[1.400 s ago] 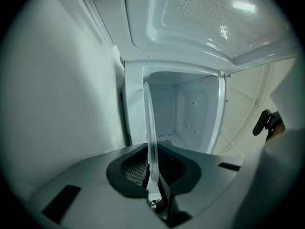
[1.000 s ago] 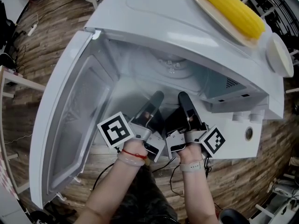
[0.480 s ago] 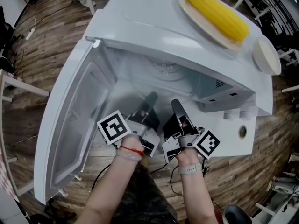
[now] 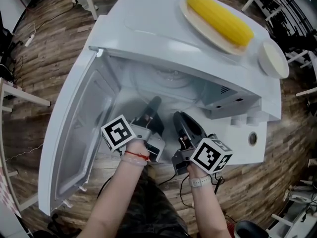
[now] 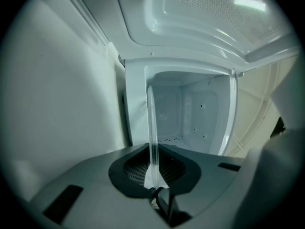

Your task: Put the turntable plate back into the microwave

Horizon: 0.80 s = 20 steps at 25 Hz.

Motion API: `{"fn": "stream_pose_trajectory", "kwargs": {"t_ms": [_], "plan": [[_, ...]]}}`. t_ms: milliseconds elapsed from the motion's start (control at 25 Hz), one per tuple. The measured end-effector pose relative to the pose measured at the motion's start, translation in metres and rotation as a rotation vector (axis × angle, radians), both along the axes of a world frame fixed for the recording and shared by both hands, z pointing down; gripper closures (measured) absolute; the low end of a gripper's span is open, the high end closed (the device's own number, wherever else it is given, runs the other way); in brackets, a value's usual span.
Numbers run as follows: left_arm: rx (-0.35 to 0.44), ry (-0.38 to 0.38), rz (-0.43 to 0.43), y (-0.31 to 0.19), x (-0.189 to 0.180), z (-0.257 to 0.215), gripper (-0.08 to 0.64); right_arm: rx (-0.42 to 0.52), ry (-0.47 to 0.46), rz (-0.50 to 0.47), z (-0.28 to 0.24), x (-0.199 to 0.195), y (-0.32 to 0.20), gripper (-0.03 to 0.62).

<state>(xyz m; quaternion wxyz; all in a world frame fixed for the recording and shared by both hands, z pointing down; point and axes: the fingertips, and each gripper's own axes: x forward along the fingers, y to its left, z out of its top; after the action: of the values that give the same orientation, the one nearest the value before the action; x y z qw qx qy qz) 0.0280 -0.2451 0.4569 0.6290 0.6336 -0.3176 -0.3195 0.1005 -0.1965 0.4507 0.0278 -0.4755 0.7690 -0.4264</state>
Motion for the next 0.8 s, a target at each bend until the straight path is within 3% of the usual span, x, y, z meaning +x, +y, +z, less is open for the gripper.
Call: {"fn": "stream_pose_trajectory", "kwargs": {"t_ms": [120,280,440,640,800], "plan": [[0.011,0.022,-0.008,-0.004,0.001,-0.004,0.525,0.014,0.113,-0.054,0.004,-0.003,0.000,0.516],[0.014,-0.005,0.002,-0.005,0.001,-0.001,0.525,0.032,0.281,-0.154,0.012,-0.014,0.001,0.558],[0.042,-0.001,0.010,-0.009,0.003,-0.006,0.525,0.036,0.312,-0.172,0.013,-0.017,-0.006,0.566],[0.058,-0.073,0.038,-0.011,0.002,-0.002,0.523,0.041,0.349,-0.191,0.013,-0.017,-0.012,0.569],[0.066,-0.045,0.039,-0.008,0.003,-0.005,0.520,0.031,0.349,-0.187,0.016,-0.017,-0.014,0.569]]}}
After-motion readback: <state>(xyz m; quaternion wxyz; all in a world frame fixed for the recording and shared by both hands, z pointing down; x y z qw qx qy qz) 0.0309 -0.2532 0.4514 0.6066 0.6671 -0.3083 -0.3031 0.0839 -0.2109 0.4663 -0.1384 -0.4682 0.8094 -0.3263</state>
